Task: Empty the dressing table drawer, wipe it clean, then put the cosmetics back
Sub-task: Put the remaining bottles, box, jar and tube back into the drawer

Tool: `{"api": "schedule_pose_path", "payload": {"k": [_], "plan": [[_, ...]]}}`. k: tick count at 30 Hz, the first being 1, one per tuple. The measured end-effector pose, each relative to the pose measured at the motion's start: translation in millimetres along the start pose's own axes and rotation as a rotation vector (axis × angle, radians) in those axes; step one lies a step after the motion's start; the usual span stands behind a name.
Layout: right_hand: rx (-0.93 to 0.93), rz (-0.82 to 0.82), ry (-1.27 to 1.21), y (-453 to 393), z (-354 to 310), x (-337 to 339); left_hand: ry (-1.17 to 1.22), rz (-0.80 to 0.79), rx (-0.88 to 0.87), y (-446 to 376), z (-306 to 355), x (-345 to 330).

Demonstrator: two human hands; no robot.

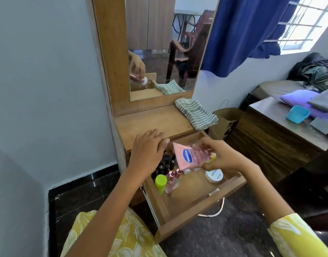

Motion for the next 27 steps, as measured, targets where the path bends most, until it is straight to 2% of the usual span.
{"api": "schedule_pose_path", "payload": {"k": [3,7,14,19,27], "plan": [[-0.038,-0.158,0.024,5,5,-4,-0.259,-0.282,0.003,3,-22,-21],[-0.088,-0.362,0.07,6,8,-14,-0.371,-0.404,0.014,9,-35,-36],[-0.154,-0.611,0.107,-6,12,-32,-0.414,-0.329,0.064,12,-41,-45],[-0.191,-0.68,0.106,-17,19,-44,-0.479,-0.301,0.099,11,-42,-44],[-0.193,-0.752,0.163,-24,27,-72,-0.427,-0.312,0.125,10,-43,-46]]}}
Point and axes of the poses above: each hand's wrist, its own y-axis away from the middle knuckle, its own x-axis out of the back of the hand, z = x × y, the point moved 3 cm from there along -y, towards the middle knuckle, and after that the axes turned 1 degree about z, right-handed, at the moved point
